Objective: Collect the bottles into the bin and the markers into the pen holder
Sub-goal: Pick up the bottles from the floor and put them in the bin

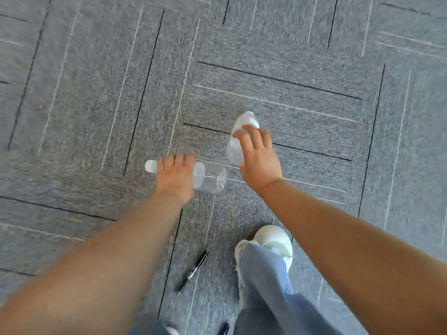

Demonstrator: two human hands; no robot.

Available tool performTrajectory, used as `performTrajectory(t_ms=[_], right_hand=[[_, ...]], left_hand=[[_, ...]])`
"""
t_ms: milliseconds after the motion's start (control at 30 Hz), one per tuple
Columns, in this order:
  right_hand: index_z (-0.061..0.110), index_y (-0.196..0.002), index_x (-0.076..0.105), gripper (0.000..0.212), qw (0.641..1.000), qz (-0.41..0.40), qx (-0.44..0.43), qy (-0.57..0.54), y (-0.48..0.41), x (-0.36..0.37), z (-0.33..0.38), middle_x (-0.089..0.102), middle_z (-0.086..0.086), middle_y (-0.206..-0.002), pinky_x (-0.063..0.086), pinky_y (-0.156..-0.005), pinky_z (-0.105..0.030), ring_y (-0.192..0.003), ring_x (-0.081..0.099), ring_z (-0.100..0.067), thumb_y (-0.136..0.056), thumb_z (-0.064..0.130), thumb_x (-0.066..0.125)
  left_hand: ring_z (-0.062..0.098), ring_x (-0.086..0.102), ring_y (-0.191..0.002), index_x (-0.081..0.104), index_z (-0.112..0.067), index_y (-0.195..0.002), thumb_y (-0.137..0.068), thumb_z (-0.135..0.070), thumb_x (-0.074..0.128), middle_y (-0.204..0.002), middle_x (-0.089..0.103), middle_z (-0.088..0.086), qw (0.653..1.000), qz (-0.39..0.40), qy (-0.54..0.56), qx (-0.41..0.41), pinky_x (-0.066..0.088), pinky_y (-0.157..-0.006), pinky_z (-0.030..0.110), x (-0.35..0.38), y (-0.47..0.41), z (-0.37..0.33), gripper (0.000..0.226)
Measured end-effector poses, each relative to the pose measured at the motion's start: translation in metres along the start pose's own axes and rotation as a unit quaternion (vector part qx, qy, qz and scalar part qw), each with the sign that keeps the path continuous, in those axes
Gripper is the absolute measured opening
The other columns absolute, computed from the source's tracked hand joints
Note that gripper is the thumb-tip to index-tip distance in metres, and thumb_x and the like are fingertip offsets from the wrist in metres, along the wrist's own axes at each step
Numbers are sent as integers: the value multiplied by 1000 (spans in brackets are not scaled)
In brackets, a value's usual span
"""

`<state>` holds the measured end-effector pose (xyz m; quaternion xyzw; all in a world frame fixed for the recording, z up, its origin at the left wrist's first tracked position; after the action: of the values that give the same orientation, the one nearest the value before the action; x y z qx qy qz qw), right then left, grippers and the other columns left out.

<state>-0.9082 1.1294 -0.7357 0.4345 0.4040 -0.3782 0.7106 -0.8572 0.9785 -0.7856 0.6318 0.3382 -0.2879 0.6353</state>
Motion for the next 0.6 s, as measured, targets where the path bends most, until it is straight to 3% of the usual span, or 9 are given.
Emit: performTrajectory(t_ms=[100,233,367,500,600], right_hand=[[17,-143,27,76,998,61,17,-10,48,-23,31,21,-10,-154,37,-109,-42,-139,20,-36,-78,-3,60],[18,-142,28,74,997,77,21,-11,108,-88,83,23,-10,-152,38,-109,-41,-136,23,-35,-78,0,62],[20,-141,26,74,997,59,43,-15,166,-177,140,25,-6,-149,43,-105,-37,-134,26,-32,-79,3,63],[16,-140,30,71,997,14,65,-32,240,-279,206,31,-6,-147,46,-100,-37,-132,29,-31,-79,9,66],[15,-139,32,70,994,-2,85,-69,294,-330,251,32,-5,-146,47,-98,-37,-134,27,-30,-79,8,67]], left_hand=[[30,30,-132,29,-19,-137,-73,-28,74,-140,35,9,1000,1,25,-9,20,-115,47,-27,63,17,79],[28,32,-130,31,-19,-136,-74,-33,72,-138,37,8,998,-14,63,-26,24,-111,43,-86,149,44,76],[29,37,-127,32,-17,-134,-74,-29,73,-136,41,10,992,-38,112,-44,29,-106,42,-166,232,68,74],[32,42,-122,36,-12,-131,-69,-26,77,-133,45,12,961,-81,250,-81,38,-100,43,-243,330,95,75],[30,45,-118,40,-11,-128,-66,-25,79,-129,49,11,951,-102,283,-75,42,-98,43,-277,395,109,75]])
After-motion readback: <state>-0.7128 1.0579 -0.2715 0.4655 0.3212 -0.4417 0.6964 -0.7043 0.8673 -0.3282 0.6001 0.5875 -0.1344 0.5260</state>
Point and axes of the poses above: each hand's wrist, its own y-axis away from the middle knuckle, its own x-axis out of the palm, z = x × y, the point moved 10 cm from there along -y, towards the middle knuckle
